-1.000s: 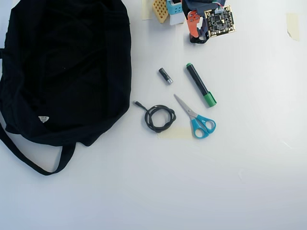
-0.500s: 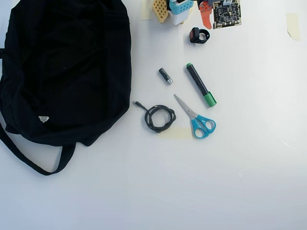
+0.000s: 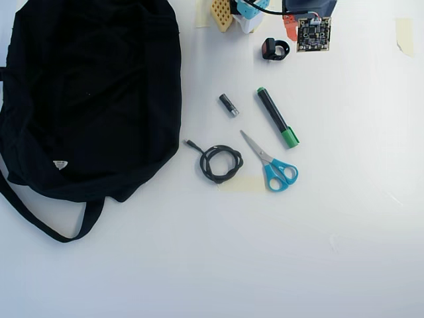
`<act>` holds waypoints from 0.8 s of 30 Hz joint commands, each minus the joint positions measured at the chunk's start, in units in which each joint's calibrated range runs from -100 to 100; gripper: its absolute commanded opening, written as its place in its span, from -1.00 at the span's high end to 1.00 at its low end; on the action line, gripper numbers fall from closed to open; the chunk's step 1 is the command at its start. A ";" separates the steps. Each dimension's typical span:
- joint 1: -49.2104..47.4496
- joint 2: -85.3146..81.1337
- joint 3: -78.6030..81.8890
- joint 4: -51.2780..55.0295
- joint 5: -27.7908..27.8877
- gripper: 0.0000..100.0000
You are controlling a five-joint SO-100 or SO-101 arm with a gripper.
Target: Put the bike light into the black bag
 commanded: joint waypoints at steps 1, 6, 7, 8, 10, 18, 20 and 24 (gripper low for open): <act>-4.31 -1.02 2.90 -0.63 -3.52 0.95; -7.75 -1.10 5.86 -0.63 -6.56 0.94; -8.28 -1.10 6.40 -0.63 -7.14 0.94; -8.65 -1.10 6.76 -0.63 -7.56 0.94; -9.32 -1.10 7.21 -0.63 -8.34 0.94; -9.10 -1.10 10.00 -3.22 -9.45 0.61; -8.87 -1.10 10.27 -4.94 -9.39 0.55; -8.80 -1.10 10.62 -7.35 -9.34 0.48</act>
